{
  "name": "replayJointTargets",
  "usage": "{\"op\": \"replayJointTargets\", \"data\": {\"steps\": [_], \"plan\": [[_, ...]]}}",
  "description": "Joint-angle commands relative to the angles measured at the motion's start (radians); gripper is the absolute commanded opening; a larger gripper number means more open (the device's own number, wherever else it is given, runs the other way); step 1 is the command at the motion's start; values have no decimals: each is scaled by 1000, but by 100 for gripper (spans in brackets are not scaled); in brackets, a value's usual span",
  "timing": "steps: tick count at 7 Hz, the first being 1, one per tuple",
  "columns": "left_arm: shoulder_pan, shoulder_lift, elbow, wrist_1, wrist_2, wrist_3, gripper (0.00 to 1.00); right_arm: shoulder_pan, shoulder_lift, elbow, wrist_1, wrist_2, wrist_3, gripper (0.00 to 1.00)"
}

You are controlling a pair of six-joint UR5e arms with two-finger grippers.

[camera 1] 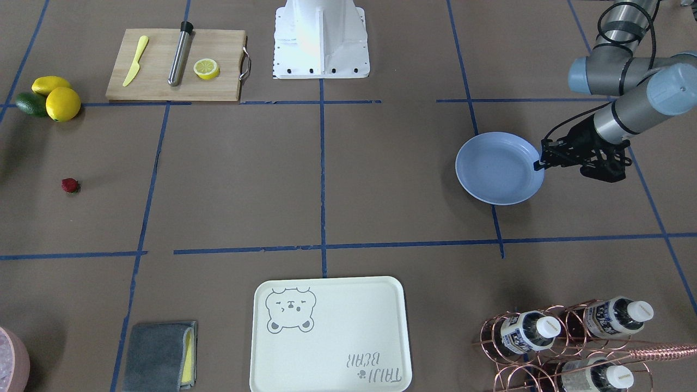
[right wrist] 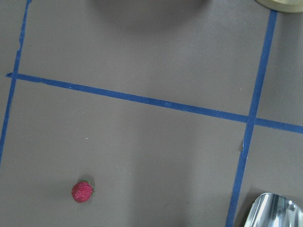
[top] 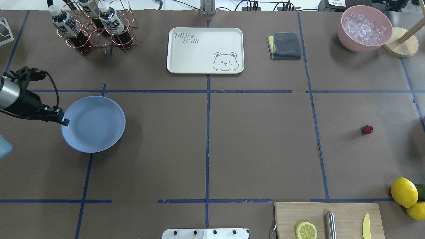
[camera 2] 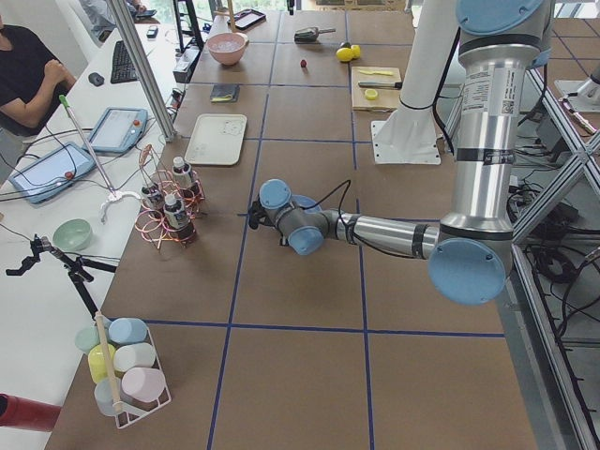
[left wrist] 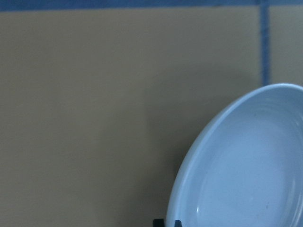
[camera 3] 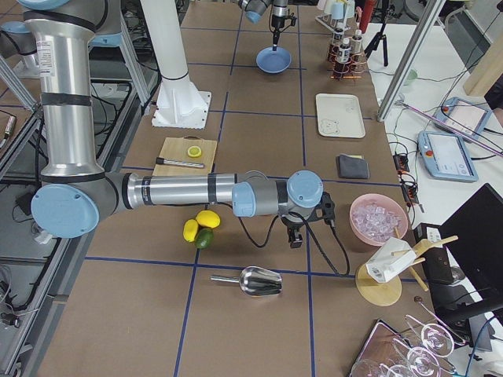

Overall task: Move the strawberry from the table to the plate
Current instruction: 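Push the light blue plate with the left gripper toward the table center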

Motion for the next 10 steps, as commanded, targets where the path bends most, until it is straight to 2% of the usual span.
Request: {"op": "replayJointTargets", "data": {"steps": [1,2,3,4,5,6,7,8,10], "plan": [[118,-153,-19,0,10,-258,0,0,0,7,1,0,1,100],[201,-268,10,3,36,-394,0,0,2,7,3,-3,1,100],[287,-356,34,6,118,-485,0,-1,2,7,3,-3,1,100],[348,-387,50,6,203,-513,0,-5,2,7,3,-6,-1,100],[358,-436,103,6,232,-524,0,-14,2,7,3,-9,-5,100],[375,-455,130,6,237,-526,0,-23,5,9,4,-20,-5,100],[384,-456,131,6,263,-526,0,-43,3,30,4,-78,-5,100],[387,-456,130,5,274,-526,0,-49,3,41,3,-99,-5,100],[389,-455,134,0,274,-524,0,-67,3,41,3,-97,-2,100]]}}
